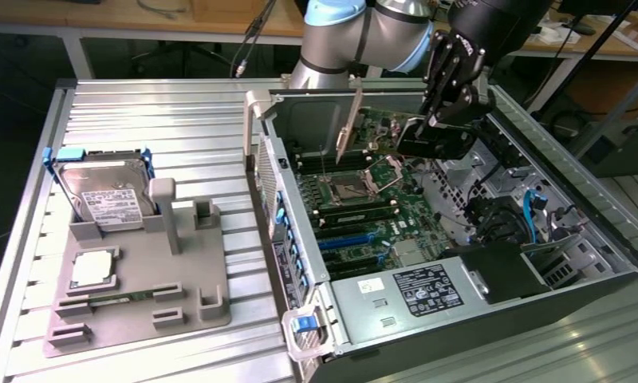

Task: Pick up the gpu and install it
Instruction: 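Insert the gpu into the slot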

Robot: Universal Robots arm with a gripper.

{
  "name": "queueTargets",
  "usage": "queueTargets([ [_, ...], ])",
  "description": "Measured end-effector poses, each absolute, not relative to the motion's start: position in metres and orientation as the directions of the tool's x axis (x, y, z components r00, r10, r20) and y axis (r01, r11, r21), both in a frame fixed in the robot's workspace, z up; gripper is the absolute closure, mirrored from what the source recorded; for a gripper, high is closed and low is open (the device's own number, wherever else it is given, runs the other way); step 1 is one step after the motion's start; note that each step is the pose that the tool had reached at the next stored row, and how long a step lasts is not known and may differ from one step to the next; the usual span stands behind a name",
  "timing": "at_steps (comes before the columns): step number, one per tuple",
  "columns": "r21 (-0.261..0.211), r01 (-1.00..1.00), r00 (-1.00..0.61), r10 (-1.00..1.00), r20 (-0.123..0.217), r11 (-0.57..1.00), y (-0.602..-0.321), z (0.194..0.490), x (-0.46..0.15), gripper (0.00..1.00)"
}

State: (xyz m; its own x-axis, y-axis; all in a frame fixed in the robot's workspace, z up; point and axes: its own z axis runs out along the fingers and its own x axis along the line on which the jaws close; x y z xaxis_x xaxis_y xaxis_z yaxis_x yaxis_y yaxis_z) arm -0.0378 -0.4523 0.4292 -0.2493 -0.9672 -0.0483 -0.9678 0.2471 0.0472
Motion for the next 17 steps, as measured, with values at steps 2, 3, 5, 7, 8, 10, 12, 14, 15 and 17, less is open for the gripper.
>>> queueTargets([
  [2, 0.047, -0.97, -0.242, -0.969, -0.048, 0.24, -0.4522, 0.4292, -0.0378, 0.73],
  [3, 0.047, -0.971, -0.238, -0.97, -0.048, 0.236, -0.4522, 0.4292, -0.0378, 0.73],
  [5, 0.047, -0.972, -0.231, -0.972, -0.048, 0.229, -0.4522, 0.4291, -0.0378, 0.73],
  [7, 0.047, -0.974, -0.224, -0.973, -0.048, 0.222, -0.4523, 0.4291, -0.0378, 0.73],
  [8, 0.047, -0.975, -0.22, -0.974, -0.048, 0.218, -0.4522, 0.4292, -0.0378, 0.73],
  [10, 0.047, -0.976, -0.213, -0.976, -0.048, 0.211, -0.4522, 0.4292, -0.0377, 0.73],
  [12, 0.047, -0.978, -0.204, -0.978, -0.048, 0.202, -0.4523, 0.4292, -0.0377, 0.73],
  [14, 0.047, -0.98, -0.197, -0.979, -0.048, 0.195, -0.4522, 0.4292, -0.0376, 0.73],
  [15, 0.047, -0.98, -0.193, -0.98, -0.048, 0.191, -0.4523, 0.4291, -0.0376, 0.73],
  [17, 0.047, -0.982, -0.187, -0.981, -0.048, 0.184, -0.4523, 0.4292, -0.0375, 0.73],
])
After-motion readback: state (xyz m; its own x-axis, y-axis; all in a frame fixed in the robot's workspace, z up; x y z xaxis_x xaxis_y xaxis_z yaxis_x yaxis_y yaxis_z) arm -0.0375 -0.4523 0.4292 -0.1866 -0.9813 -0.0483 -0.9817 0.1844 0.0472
